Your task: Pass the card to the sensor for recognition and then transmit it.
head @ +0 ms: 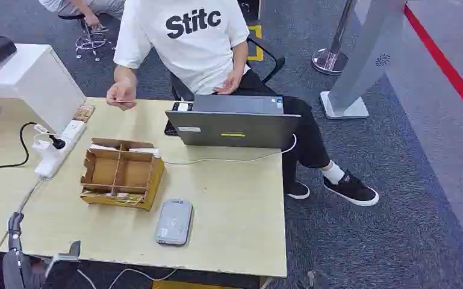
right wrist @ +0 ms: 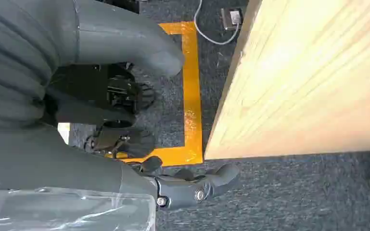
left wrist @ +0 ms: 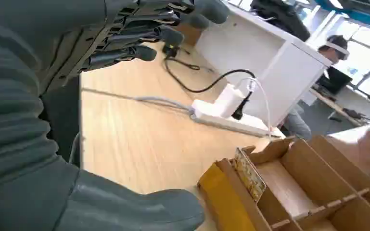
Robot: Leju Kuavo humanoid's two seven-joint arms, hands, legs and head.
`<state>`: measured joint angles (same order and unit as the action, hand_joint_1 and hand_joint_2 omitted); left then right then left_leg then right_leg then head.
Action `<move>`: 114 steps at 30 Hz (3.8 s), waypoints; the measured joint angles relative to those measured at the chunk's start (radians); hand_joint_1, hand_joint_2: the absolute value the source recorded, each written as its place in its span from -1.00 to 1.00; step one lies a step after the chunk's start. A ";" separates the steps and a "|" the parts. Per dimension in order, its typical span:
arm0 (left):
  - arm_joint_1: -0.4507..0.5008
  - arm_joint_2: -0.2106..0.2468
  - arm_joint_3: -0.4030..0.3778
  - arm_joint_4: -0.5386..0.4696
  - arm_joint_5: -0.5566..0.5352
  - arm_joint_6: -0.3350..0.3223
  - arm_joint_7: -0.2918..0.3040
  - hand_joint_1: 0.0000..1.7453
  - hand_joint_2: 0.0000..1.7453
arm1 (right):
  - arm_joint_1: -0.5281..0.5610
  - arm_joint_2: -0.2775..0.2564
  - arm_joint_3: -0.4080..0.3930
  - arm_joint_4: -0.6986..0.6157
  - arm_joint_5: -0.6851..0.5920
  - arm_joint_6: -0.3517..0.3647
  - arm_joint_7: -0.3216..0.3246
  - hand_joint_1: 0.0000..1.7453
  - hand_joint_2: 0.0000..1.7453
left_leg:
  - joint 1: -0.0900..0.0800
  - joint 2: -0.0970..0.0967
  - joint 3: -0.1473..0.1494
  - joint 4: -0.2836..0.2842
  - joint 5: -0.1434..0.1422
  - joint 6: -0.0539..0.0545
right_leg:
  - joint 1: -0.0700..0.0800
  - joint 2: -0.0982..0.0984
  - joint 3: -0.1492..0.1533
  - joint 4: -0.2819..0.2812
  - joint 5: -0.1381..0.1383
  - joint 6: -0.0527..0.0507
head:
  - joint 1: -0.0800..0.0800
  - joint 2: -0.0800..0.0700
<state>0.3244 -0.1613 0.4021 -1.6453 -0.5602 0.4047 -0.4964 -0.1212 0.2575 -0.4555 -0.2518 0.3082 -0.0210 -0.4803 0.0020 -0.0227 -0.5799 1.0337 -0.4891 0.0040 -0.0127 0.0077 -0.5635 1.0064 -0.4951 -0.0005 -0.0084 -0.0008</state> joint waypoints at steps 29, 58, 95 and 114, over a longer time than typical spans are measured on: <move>-0.133 0.477 -0.293 -0.016 -0.822 0.077 0.521 -1.00 1.00 | -0.040 0.035 0.045 0.001 0.072 -0.085 -0.034 -1.00 1.00 | 0.000 0.000 0.000 0.000 0.000 0.000 | 0.000 0.000 0.000 0.001 0.000 0.000 | 0.000 0.000; -0.291 0.362 -0.495 0.043 -0.917 0.183 0.403 1.00 1.00 | -0.057 0.041 0.069 0.002 0.089 -0.146 -0.034 -1.00 1.00 | -0.001 0.000 0.000 0.001 0.001 0.000 | 0.000 0.000 0.000 0.000 0.001 0.000 | 0.001 0.000; -0.290 0.325 -0.693 0.190 -0.968 -0.039 0.339 1.00 1.00 | -0.059 0.042 0.097 0.002 0.097 -0.109 -0.039 -1.00 1.00 | 0.000 0.000 0.000 0.000 0.001 0.000 | 0.000 0.000 0.000 0.000 0.001 0.000 | 0.000 0.000; -0.282 0.353 -0.701 0.211 -0.996 0.052 0.380 1.00 1.00 | -0.058 0.042 0.114 0.002 0.098 -0.106 -0.053 -1.00 1.00 | 0.000 0.000 0.000 0.001 0.001 0.000 | 0.000 0.000 0.000 0.000 0.001 0.000 | 0.000 0.000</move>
<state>0.0420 0.1915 -0.2991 -1.4340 -1.5561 0.4564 -0.1167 -0.1792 0.2998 -0.3418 -0.2499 0.4066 -0.1267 -0.5337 0.0017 -0.0229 -0.5803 1.0342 -0.4886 0.0039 -0.0129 0.0082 -0.5636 1.0067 -0.4942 -0.0007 -0.0084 -0.0008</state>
